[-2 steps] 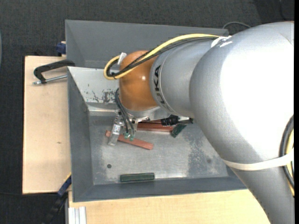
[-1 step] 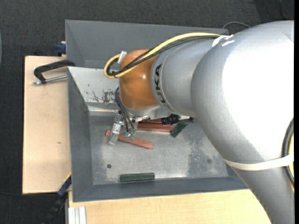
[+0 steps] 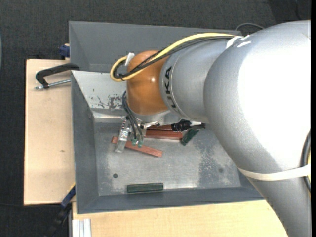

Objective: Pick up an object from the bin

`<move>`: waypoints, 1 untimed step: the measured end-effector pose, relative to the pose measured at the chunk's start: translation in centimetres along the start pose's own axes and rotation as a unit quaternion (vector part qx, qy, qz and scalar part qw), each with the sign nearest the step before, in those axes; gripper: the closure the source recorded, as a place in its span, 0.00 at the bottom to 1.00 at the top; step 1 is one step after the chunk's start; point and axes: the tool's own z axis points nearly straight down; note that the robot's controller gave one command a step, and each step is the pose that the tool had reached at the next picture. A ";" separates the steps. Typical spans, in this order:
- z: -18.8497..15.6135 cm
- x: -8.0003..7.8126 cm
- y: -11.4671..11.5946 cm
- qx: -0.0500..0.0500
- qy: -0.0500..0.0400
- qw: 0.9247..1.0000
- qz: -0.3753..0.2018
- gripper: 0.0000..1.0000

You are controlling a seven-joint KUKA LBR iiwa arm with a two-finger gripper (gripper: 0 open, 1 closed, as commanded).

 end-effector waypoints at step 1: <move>-1.4 0.1 -0.1 0.001 0.002 1.000 0.000 1.00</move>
Offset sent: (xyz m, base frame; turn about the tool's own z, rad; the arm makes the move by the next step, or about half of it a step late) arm -0.0001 0.0001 0.0508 0.0000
